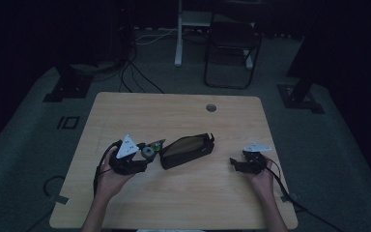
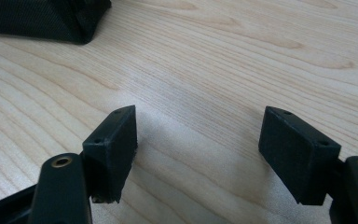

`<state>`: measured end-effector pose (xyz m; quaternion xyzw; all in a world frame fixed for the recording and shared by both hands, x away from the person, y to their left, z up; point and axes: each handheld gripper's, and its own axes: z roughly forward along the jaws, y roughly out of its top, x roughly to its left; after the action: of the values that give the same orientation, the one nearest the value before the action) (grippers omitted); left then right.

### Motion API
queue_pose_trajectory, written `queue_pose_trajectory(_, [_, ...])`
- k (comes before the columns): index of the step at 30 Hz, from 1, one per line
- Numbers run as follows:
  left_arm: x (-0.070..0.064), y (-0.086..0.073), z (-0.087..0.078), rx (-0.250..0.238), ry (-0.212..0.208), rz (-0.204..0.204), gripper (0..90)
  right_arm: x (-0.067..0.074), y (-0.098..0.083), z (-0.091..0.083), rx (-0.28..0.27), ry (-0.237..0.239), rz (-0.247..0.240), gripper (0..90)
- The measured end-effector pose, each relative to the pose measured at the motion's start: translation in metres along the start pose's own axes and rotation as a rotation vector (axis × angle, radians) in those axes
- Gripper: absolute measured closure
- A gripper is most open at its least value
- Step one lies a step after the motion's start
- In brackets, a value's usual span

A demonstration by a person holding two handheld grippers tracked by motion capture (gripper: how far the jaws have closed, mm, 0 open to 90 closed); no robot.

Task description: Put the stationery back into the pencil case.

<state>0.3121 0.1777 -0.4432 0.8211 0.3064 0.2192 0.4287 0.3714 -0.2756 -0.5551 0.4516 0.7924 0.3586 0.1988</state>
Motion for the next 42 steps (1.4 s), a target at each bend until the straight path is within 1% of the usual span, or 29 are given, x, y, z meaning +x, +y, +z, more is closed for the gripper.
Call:
queue_pose_trajectory(7, [-0.002,0.006,0.010,0.001,-0.015,0.005,41.5,0.000,0.000,0.000,0.000,0.000,0.000,27.7])
queue_pose_trajectory(14, [-0.004,0.011,0.015,-0.004,-0.026,0.011,41.5,0.000,0.000,0.000,0.000,0.000,0.000,27.6])
queue_pose_trajectory(20, [-0.005,0.014,0.019,-0.007,-0.037,0.015,41.5,0.000,0.000,0.000,0.000,0.000,0.000,27.7])
queue_pose_trajectory(31, [-0.006,0.023,0.024,-0.012,-0.052,0.038,41.5,0.000,0.000,0.000,0.001,0.000,0.000,27.7])
queue_pose_trajectory(35, [-0.007,0.024,0.026,-0.018,-0.060,0.036,41.6,0.000,0.000,0.000,0.001,0.000,-0.001,27.6])
queue_pose_trajectory(42, [-0.009,0.026,0.030,-0.013,-0.069,0.041,41.5,-0.001,0.000,0.000,0.001,0.000,-0.001,27.7])
